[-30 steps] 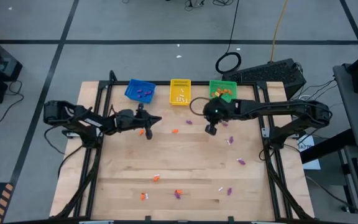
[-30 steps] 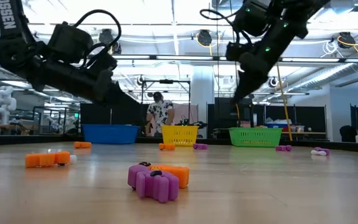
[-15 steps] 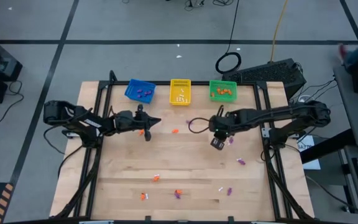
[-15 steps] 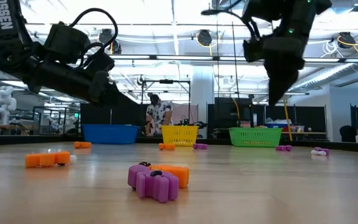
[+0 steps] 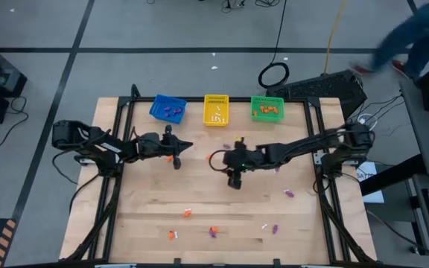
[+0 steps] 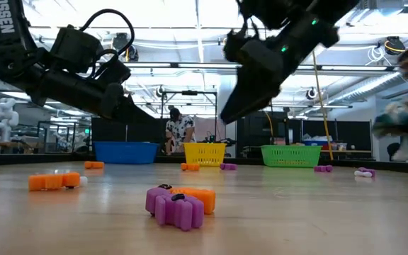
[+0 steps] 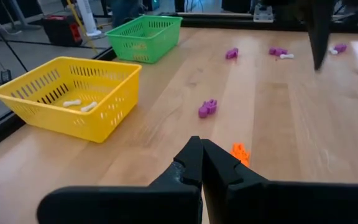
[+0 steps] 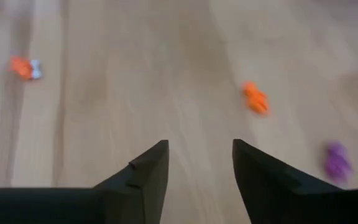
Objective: Sort Halloween decoration
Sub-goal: Put the orange skeleton toy into the green bin
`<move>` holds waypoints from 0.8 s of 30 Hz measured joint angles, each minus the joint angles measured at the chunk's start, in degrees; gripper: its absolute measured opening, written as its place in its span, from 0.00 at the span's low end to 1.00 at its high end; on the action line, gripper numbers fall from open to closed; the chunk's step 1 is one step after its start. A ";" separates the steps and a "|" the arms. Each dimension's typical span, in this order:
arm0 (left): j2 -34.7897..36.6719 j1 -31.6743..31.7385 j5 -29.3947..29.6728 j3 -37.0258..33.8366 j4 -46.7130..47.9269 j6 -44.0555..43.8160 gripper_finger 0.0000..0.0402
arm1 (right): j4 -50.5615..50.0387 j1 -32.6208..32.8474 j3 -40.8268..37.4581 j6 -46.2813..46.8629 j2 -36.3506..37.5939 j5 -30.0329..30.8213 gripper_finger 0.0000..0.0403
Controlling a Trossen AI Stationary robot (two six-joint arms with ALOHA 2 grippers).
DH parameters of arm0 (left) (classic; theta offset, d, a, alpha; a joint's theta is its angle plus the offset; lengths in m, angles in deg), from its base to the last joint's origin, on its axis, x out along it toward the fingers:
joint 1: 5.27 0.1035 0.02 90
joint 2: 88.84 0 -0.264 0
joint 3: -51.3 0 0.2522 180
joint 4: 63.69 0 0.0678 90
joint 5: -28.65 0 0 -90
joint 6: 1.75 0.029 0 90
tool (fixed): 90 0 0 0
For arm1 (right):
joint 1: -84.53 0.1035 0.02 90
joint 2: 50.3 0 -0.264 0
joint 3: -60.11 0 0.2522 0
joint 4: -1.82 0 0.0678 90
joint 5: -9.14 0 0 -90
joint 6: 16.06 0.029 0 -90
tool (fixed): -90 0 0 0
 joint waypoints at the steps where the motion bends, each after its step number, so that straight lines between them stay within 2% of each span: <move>1: 0.00 0.02 0.00 0.00 0.13 -0.02 0.00 | 2.40 -0.45 0.00 -1.62 -1.20 -1.21 0.42; 8: -0.01 0.02 -0.01 0.00 0.33 -0.44 0.00 | 11.85 -5.53 0.09 -6.73 -8.20 -3.86 0.46; 18: 0.00 0.02 -0.02 0.00 0.95 -0.59 0.00 | 12.33 -9.34 7.68 -15.76 -18.97 -3.94 0.46; 24: -0.01 -0.03 -0.02 0.00 1.77 -0.66 0.00 | 12.04 -10.58 10.90 -16.71 -23.10 -4.37 0.45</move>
